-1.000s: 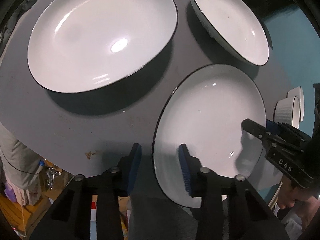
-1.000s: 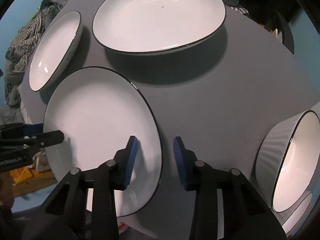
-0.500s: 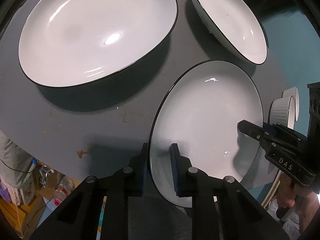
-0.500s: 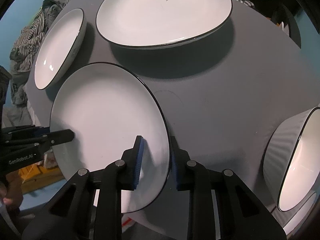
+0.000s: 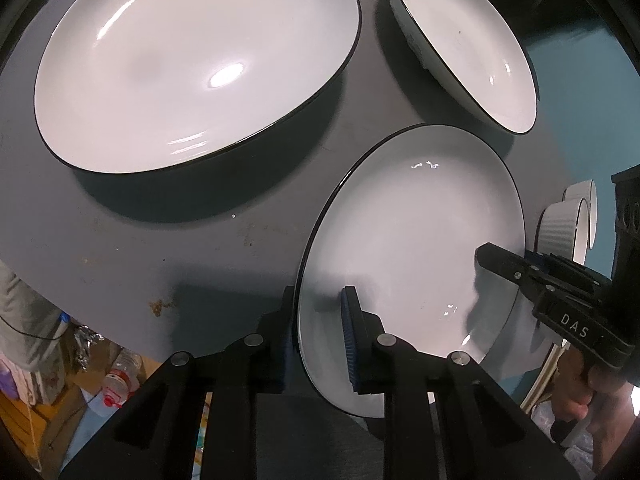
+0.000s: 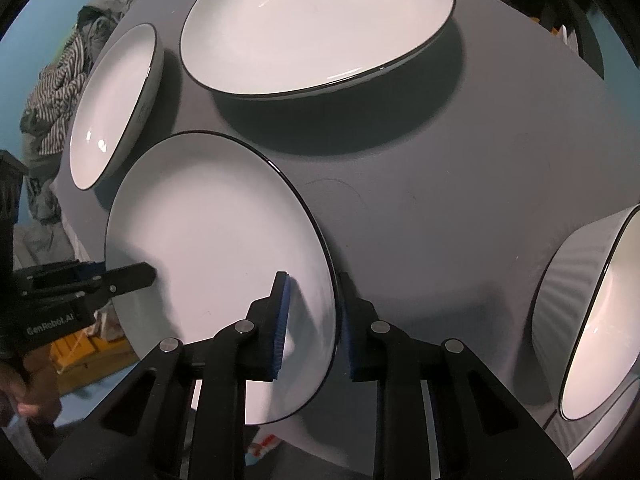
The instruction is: Organize plates and bowls
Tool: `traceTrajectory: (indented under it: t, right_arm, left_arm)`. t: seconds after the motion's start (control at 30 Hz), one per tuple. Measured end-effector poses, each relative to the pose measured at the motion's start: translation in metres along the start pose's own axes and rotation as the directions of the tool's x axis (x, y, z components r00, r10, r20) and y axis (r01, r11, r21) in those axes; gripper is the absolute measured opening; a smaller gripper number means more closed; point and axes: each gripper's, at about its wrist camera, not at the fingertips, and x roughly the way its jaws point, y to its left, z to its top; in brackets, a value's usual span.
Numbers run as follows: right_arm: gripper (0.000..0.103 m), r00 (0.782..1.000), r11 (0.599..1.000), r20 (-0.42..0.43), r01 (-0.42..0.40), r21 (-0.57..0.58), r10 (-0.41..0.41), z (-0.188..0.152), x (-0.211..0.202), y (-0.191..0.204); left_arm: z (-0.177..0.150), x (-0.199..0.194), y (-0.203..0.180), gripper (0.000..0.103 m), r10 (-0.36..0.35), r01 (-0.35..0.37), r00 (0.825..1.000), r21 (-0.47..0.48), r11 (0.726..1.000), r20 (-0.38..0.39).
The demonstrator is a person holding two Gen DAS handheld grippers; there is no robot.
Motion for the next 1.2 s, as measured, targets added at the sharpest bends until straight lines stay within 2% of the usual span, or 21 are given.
traceTrajectory:
  t: [0.6, 1.2]
  right_arm:
    - [0.020, 0.999, 0.999, -0.033, -0.023, 0.036, 0.024, 0.006, -0.007, -0.012]
    - [0.019, 1.000, 0.998, 0.011, -0.029, 0.056, 0.028, 0.022, -0.039, -0.023]
  left_arm:
    - [0.004, -0.004, -0.015, 0.021, 0.026, -0.026, 0.999, 0.017, 1.000, -0.023]
    - [0.022, -0.029, -0.029, 0.021, 0.031, -0.033, 0.999, 0.060, 0.998, 0.036]
